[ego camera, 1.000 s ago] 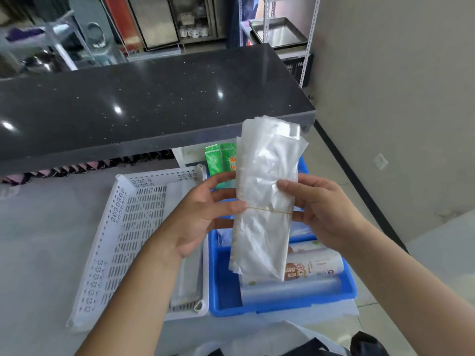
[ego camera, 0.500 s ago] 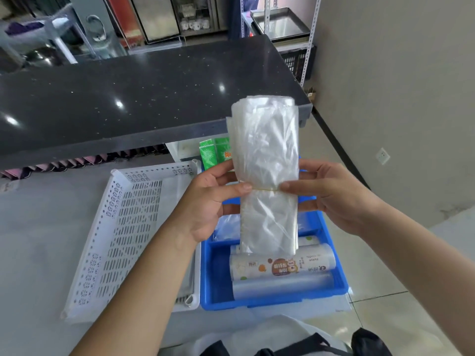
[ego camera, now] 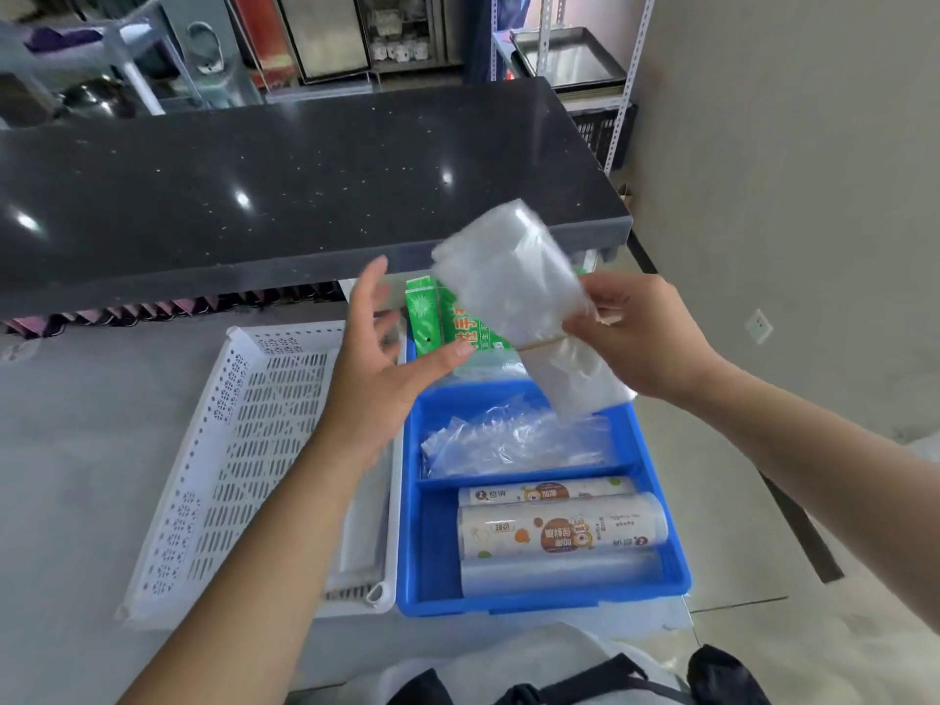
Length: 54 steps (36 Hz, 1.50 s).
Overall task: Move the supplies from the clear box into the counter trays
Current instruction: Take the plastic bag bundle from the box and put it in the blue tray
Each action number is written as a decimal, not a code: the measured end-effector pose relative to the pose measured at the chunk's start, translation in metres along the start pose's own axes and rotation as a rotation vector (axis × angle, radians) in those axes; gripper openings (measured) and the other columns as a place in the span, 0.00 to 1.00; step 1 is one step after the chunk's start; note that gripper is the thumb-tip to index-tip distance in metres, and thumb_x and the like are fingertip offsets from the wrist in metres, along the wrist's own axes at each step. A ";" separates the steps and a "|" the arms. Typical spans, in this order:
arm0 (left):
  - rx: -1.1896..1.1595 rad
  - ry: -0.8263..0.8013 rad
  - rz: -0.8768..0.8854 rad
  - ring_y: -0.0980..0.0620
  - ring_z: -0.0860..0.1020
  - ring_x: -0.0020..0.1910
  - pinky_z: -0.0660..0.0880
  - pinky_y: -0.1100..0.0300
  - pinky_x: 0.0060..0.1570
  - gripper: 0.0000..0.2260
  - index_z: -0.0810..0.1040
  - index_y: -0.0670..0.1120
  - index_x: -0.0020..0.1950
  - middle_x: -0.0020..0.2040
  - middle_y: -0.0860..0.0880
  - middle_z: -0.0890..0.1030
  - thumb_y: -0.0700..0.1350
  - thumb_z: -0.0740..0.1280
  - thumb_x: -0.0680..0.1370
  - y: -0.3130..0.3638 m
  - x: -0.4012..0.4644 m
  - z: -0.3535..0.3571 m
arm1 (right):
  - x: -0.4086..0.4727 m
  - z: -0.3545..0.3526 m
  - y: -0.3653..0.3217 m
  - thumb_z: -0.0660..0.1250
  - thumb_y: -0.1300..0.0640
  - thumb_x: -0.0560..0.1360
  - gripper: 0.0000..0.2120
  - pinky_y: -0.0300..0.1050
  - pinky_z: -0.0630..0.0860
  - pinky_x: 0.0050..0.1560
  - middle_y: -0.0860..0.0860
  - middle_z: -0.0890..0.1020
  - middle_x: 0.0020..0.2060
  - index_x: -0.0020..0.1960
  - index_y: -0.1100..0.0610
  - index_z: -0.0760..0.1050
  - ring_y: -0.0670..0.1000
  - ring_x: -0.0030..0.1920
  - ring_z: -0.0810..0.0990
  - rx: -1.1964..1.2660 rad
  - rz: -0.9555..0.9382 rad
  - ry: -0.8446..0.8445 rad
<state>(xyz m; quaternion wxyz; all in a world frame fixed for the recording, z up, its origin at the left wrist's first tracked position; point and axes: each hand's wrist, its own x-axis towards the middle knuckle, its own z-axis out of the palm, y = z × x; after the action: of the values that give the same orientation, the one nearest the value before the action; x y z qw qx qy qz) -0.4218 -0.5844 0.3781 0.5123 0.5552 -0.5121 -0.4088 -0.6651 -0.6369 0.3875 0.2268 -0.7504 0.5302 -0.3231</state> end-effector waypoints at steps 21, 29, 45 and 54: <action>1.113 -0.375 0.264 0.44 0.80 0.41 0.65 0.59 0.35 0.04 0.84 0.51 0.45 0.38 0.49 0.83 0.47 0.70 0.73 -0.040 0.032 0.015 | -0.016 0.058 0.045 0.71 0.45 0.73 0.28 0.48 0.76 0.48 0.48 0.83 0.58 0.70 0.45 0.66 0.55 0.52 0.83 -0.594 -0.201 -0.322; 1.040 -0.428 0.169 0.47 0.77 0.37 0.66 0.59 0.32 0.03 0.83 0.51 0.41 0.33 0.52 0.78 0.48 0.70 0.74 -0.062 0.030 0.008 | -0.038 0.055 0.081 0.64 0.55 0.78 0.15 0.47 0.75 0.54 0.47 0.83 0.57 0.64 0.46 0.76 0.55 0.53 0.81 -0.611 -0.050 -0.343; 1.317 -0.316 0.335 0.43 0.81 0.48 0.68 0.57 0.39 0.13 0.80 0.47 0.52 0.47 0.47 0.83 0.33 0.64 0.72 -0.100 0.023 0.041 | -0.029 0.071 0.083 0.72 0.72 0.61 0.17 0.50 0.76 0.35 0.55 0.80 0.33 0.46 0.58 0.84 0.60 0.35 0.79 -0.827 -0.201 -0.155; 1.386 -0.558 0.154 0.41 0.80 0.48 0.67 0.57 0.37 0.12 0.78 0.47 0.44 0.46 0.46 0.81 0.31 0.63 0.71 -0.107 0.024 0.044 | -0.030 0.077 0.087 0.61 0.62 0.77 0.22 0.47 0.74 0.58 0.48 0.79 0.58 0.67 0.45 0.75 0.52 0.61 0.76 -0.744 0.043 -0.556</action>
<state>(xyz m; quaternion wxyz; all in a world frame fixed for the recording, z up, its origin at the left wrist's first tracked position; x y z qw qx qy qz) -0.4455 -0.6200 0.2684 -0.0761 0.5891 -0.8003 -0.0814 -0.6730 -0.6382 0.2679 0.0822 -0.8277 0.5446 0.1075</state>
